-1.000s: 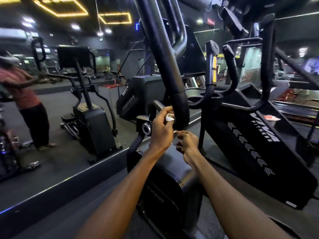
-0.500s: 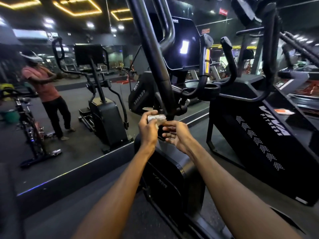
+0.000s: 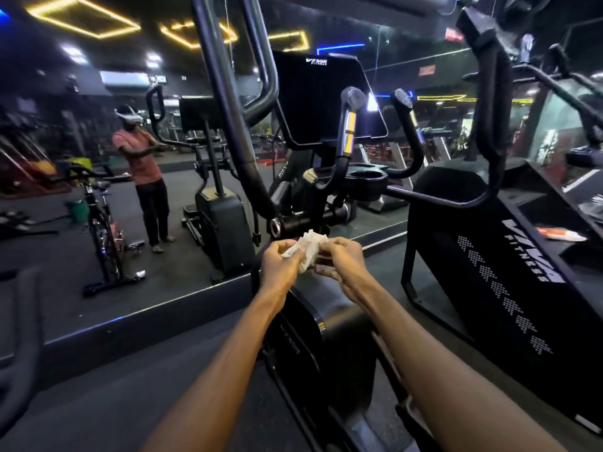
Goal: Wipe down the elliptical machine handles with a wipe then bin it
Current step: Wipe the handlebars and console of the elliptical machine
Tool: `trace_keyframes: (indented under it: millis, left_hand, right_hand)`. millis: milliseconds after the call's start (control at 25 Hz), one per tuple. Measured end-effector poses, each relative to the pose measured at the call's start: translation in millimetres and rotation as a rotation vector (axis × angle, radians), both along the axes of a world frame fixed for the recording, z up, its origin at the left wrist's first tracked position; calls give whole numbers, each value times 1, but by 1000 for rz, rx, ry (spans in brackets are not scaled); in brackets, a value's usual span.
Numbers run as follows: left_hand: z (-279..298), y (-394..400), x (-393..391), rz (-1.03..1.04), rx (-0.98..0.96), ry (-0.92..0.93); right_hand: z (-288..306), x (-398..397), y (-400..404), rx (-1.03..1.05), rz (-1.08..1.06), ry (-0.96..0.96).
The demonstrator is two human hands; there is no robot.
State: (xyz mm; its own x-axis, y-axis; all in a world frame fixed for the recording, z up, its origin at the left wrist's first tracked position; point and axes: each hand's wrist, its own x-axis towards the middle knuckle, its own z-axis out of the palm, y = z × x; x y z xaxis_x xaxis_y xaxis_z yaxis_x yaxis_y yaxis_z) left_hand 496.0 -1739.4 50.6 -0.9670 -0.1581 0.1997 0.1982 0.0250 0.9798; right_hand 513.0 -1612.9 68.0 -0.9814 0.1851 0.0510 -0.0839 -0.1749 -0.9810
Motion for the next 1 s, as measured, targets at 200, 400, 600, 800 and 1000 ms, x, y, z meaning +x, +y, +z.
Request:
trace_keyframes:
  millis: [200, 400, 600, 800, 1000]
  left_hand:
    - [14, 25, 5, -60, -75, -3]
    - [32, 52, -2, -10, -177, 74]
    - [44, 66, -14, -180, -60, -67]
    - [61, 74, -25, -197, 66, -95]
    - [89, 94, -26, -284, 174, -170]
  right_hand:
    - [13, 9, 34, -268, -66, -33]
    - [12, 7, 52, -265, -17, -59]
    - [17, -7, 63, -173, -157, 4]
    - [23, -6, 69, 255, -405, 179]
    - [29, -28, 78, 418, -123, 328]
